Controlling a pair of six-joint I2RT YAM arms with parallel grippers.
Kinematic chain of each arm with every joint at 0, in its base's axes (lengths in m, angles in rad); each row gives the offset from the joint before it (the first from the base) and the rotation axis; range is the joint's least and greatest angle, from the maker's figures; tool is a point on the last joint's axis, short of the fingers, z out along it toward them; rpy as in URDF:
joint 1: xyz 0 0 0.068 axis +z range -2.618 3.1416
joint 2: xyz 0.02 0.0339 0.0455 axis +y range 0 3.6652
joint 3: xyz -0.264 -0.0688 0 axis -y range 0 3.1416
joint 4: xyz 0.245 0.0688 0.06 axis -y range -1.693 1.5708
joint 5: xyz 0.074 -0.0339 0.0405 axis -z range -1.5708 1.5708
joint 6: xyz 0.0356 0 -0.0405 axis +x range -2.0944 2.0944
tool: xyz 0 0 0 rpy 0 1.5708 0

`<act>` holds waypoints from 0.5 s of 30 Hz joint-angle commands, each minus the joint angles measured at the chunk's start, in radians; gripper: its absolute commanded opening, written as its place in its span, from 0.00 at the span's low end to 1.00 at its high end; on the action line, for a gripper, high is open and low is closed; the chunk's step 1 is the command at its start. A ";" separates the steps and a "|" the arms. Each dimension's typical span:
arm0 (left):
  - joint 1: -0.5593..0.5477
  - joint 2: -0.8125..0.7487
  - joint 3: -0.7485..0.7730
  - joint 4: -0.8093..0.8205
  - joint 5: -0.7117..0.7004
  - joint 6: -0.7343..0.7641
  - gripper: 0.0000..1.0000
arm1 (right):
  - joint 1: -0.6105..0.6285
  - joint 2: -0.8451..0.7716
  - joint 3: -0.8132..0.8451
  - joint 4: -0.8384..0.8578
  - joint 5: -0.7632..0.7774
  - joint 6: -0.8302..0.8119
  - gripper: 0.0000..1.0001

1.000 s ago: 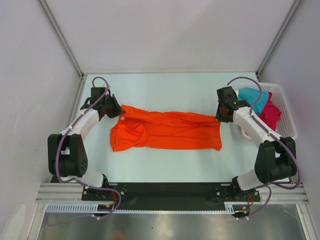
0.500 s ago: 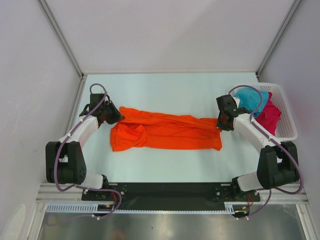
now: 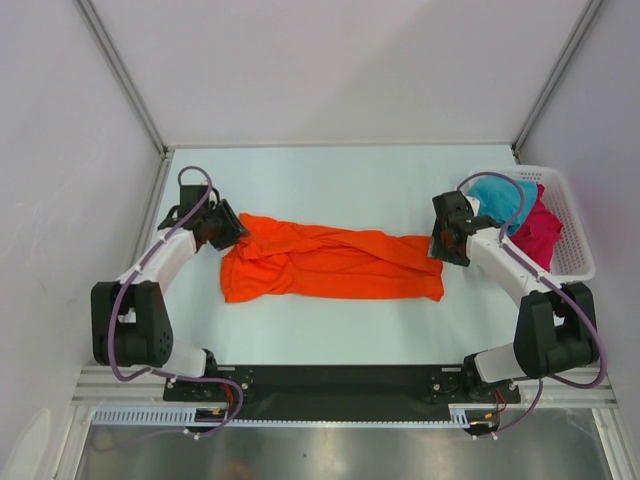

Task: Fold and stack the t-shirts

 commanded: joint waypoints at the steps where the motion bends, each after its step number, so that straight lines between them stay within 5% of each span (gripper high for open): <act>1: 0.009 0.053 0.108 0.034 0.001 -0.012 0.45 | 0.001 0.003 0.056 -0.009 0.025 -0.002 0.56; 9: 0.005 0.289 0.303 0.043 0.047 -0.020 0.46 | -0.006 0.052 0.142 -0.032 0.041 -0.020 0.57; 15: -0.001 0.325 0.319 0.033 0.041 -0.017 0.46 | -0.017 0.069 0.156 -0.038 0.042 -0.026 0.57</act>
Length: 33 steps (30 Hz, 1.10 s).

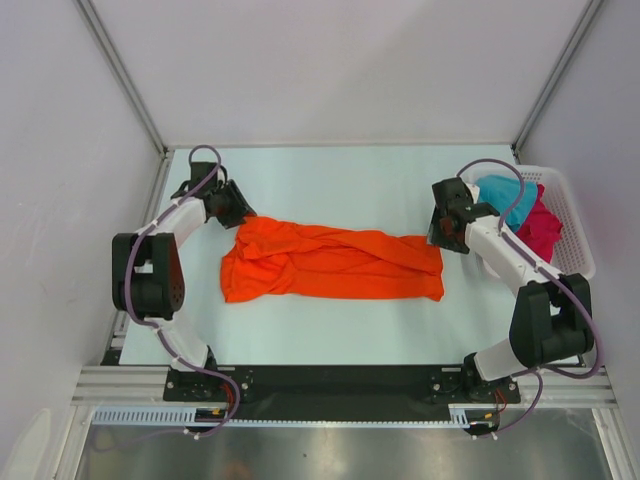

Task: Fold and stack the t-shirts

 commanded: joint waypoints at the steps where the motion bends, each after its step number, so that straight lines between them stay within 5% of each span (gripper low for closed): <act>1: -0.002 -0.003 0.029 0.003 0.009 -0.007 0.45 | -0.010 0.014 0.041 -0.015 0.024 -0.011 0.57; 9: -0.047 0.036 -0.003 0.004 0.057 0.022 0.45 | -0.001 0.026 0.018 0.006 0.009 -0.005 0.57; 17: -0.189 0.203 0.163 -0.081 0.066 0.068 0.45 | 0.008 0.039 0.015 0.013 0.010 -0.003 0.57; 28: -0.211 0.240 0.186 -0.089 0.031 0.067 0.43 | -0.015 0.036 -0.006 0.029 0.001 -0.017 0.57; 31: -0.211 0.240 0.187 -0.089 0.034 0.067 0.28 | -0.016 0.037 -0.011 0.033 -0.001 -0.016 0.57; 33: -0.211 0.238 0.184 -0.086 0.041 0.065 0.05 | -0.016 0.034 -0.015 0.033 -0.001 -0.019 0.57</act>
